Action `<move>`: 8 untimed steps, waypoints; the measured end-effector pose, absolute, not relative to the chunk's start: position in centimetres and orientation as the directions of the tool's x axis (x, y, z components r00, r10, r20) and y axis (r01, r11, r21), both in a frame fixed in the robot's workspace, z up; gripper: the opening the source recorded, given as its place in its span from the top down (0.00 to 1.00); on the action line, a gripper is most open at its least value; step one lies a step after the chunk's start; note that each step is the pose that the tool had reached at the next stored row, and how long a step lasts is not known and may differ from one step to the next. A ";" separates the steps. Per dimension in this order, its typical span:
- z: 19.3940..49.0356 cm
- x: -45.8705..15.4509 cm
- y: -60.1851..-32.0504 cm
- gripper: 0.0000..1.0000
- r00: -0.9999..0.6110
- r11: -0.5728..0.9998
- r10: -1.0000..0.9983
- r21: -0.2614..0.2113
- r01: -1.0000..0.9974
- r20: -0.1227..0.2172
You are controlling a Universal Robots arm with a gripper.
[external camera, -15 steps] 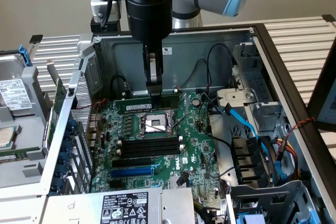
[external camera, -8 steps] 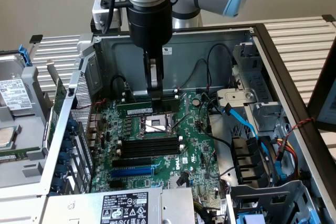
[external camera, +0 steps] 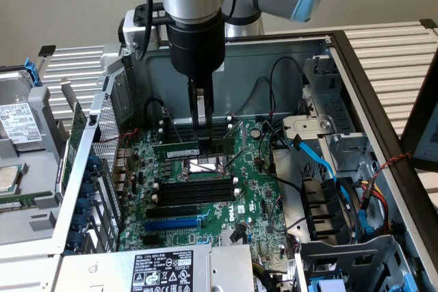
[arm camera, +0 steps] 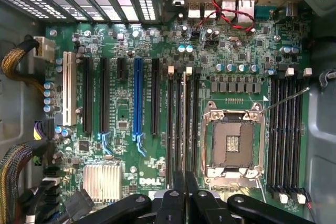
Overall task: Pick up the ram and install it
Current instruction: 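Insert the ram into the slot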
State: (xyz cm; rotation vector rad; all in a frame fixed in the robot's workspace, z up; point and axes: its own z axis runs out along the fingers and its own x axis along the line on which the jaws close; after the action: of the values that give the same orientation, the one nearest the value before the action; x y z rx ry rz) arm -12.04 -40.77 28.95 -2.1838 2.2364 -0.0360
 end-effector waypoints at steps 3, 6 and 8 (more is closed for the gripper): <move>28.8 -12.0 -41.2 0.88 -0.024 0.024 -1.000 -0.028 -0.999 0.005; 28.4 -12.0 -41.3 0.88 -0.024 0.024 -1.000 -0.028 -0.999 0.005; 28.1 -12.0 -41.3 0.88 -0.024 0.024 -1.000 -0.028 -0.999 0.005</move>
State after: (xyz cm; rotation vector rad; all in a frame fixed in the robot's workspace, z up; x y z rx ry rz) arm -12.04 -41.26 28.11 -2.1830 2.2362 -0.0364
